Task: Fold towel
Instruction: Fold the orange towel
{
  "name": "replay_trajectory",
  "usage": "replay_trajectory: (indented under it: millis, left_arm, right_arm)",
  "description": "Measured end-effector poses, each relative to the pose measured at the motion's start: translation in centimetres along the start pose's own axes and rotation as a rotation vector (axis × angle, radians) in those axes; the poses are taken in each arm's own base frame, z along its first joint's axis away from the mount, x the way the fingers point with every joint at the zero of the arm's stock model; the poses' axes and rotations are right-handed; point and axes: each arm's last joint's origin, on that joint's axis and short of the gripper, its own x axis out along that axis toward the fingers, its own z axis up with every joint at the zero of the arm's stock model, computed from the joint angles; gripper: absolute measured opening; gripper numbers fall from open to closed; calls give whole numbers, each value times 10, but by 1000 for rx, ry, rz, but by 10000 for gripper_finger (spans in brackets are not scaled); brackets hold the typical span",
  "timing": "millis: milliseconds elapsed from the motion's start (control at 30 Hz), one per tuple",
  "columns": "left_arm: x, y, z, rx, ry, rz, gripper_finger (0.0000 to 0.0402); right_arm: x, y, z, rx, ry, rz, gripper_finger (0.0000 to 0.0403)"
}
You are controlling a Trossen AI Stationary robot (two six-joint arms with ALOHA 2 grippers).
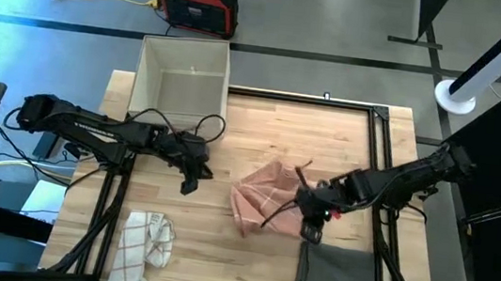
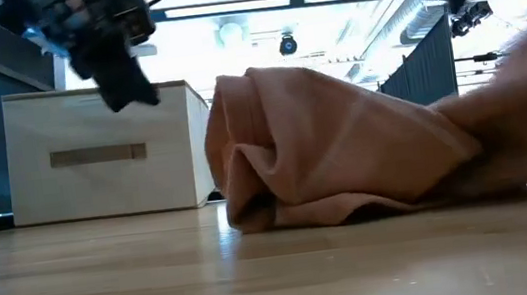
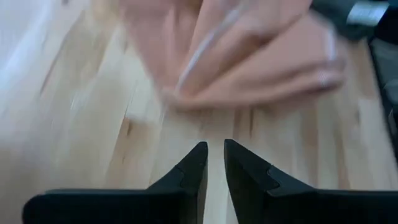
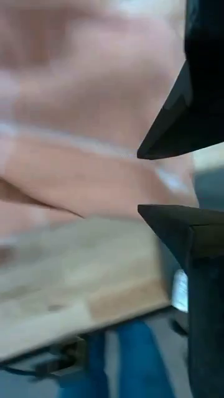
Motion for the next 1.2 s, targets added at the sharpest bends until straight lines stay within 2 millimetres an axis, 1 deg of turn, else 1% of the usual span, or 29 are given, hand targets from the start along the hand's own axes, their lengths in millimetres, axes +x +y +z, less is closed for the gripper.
replay_trajectory:
  millis: [100,167,333,500,600,667,733,833,900,1000,1100,1200]
  left_arm:
    - [8,-2,9,-4,-82,-26,66]
    - [11,-2,9,-9,-82,-28,71]
    - [17,-1,6,-22,-52,-24,80]
    - [22,0,3,-34,-23,-20,89]
    - [22,0,2,-50,-8,-17,90]
    - [22,0,2,-52,-11,-18,90]
    - [22,-1,7,-27,-67,-29,91]
    - [20,-5,21,45,-193,-58,97]
    - [18,-9,33,129,-263,-64,105]
    - [19,-11,50,250,-312,-32,118]
    - [29,-7,68,305,-317,-13,132]
    - [47,-3,86,356,-272,-30,148]
  right_arm:
    - [-13,-3,11,-8,-58,-27,119]
    - [-14,-8,18,-5,-81,-30,120]
    - [1,-43,35,138,-132,-96,125]
    - [13,-82,47,280,-183,-162,131]
    - [26,-101,52,328,-199,-113,144]
    - [31,-108,53,310,-191,-64,150]
    - [32,-108,52,291,-165,-18,154]
    - [32,-101,46,267,-89,28,156]
    - [31,-93,41,248,-40,63,157]
    - [28,-79,31,237,24,81,157]
    - [19,-63,19,233,33,107,157]
    - [5,-47,4,258,-25,93,156]
